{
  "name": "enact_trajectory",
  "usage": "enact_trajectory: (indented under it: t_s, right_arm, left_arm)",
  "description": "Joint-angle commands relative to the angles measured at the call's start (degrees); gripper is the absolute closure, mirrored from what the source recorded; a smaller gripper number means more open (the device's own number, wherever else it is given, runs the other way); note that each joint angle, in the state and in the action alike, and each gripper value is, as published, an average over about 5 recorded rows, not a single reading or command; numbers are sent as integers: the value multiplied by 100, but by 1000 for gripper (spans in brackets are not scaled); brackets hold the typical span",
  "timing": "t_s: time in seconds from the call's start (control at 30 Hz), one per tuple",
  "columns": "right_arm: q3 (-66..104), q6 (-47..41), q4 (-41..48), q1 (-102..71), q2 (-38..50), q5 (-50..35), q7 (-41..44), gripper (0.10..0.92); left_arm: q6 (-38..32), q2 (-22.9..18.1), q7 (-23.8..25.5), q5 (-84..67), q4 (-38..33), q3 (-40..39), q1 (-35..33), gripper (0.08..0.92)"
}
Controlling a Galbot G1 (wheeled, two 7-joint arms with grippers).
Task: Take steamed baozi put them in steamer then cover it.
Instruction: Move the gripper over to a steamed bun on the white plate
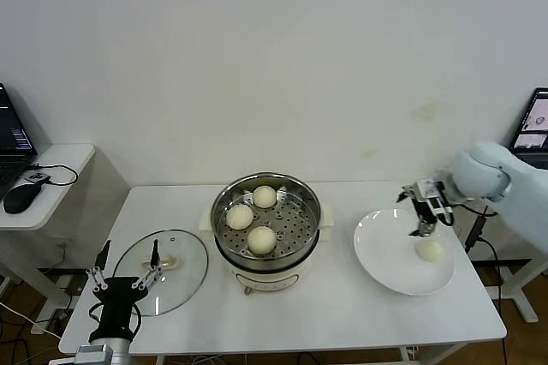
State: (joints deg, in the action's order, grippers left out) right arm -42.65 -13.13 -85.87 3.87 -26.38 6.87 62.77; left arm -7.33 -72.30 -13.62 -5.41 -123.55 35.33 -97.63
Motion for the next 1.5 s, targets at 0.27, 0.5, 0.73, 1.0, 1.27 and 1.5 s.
enact_trajectory:
  t_s: [0.27, 0.5, 0.73, 1.0, 1.27, 1.5]
  right_arm:
    - [2178, 598, 1690, -2379, -438, 1347, 67, 203]
    - [2243, 712, 2224, -2314, -1017, 1615, -70, 202]
    - [2232, 683, 2438, -2283, -1217, 1737, -121, 203]
    - [2241, 683, 2600, -2227, -1376, 1815, -333, 203]
    - [2251, 662, 2632, -2213, -1395, 1921, -322, 212]
    - [2259, 695, 2704, -2173, -1418, 1965, -334, 283]
  left_arm:
    - [35, -14, -3, 41, -25, -1, -41, 177]
    - [31, -12, -5, 35, -104, 63, -112, 177]
    - [21, -37, -8, 36, -100, 60, -125, 177]
    - [18, -54, -11, 38, -93, 36, -113, 177]
    - [10, -66, -16, 39, -79, 39, -120, 177]
    - [1, -73, -23, 43, -83, 38, -128, 177]
